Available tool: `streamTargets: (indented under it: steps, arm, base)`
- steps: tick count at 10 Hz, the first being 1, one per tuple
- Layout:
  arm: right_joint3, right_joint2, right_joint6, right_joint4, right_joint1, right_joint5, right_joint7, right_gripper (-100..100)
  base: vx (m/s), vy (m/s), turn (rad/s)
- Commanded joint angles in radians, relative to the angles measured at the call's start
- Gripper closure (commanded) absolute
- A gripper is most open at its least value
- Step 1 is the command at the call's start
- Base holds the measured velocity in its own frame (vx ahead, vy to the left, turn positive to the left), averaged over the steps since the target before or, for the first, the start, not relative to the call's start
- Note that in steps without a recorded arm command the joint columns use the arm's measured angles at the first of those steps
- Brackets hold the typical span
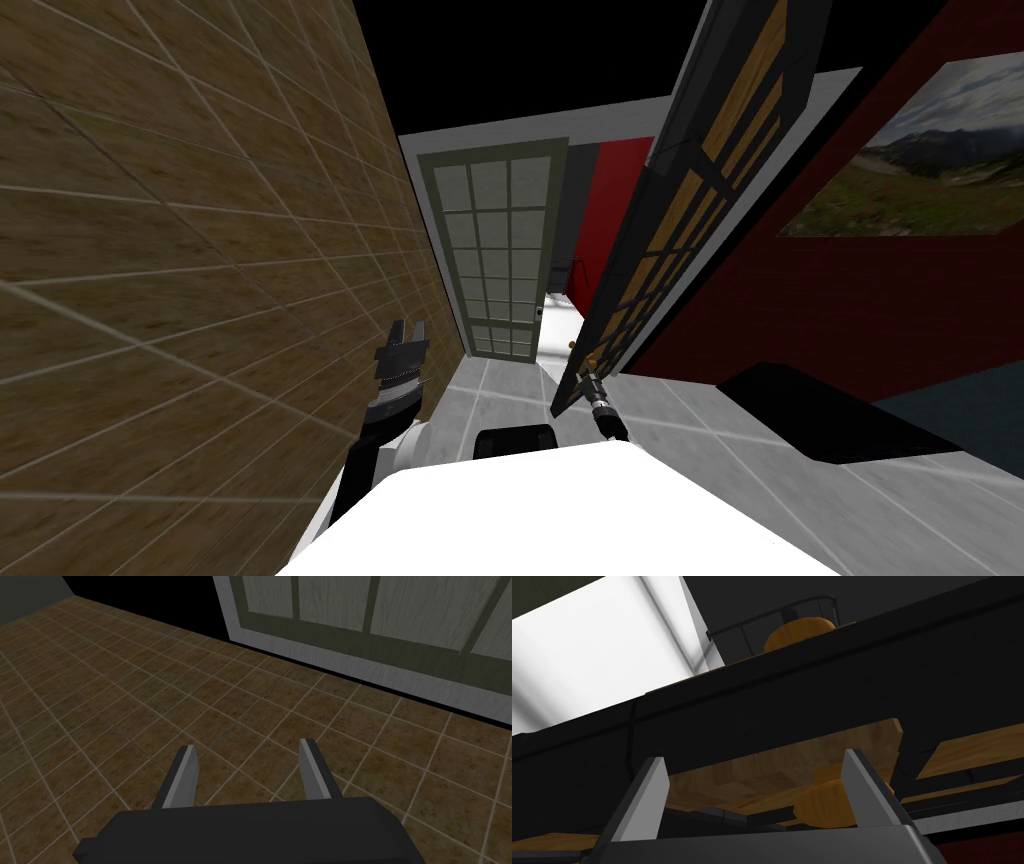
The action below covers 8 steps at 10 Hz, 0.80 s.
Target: Pull the door open
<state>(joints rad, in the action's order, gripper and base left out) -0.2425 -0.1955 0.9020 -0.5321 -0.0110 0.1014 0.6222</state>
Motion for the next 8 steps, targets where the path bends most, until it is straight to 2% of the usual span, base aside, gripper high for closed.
streamTargets:
  steps: [1, 3, 5, 7, 8]
  arm:
    - [-0.009, -0.025, -0.009, -0.019, 0.005, -0.015, 0.049, -100]
    - [0.006, -0.027, -0.007, -0.017, 0.012, -0.02, 0.107, -100]
    - [0.006, -0.027, -0.007, -0.017, 0.012, -0.02, 0.109, -100]
    - [0.023, -0.029, -0.005, -0.016, 0.019, -0.027, 0.173, -100]
    - [0.023, -0.029, -0.005, -0.016, 0.019, -0.027, 0.176, -100]
  base:
    - [-0.059, -0.061, 0.078]
    - [-0.083, -0.077, 0.076]
    - [-0.039, -0.031, 0.02]
    - [-0.055, -0.051, 0.061]
    - [-0.045, -0.051, 0.064]
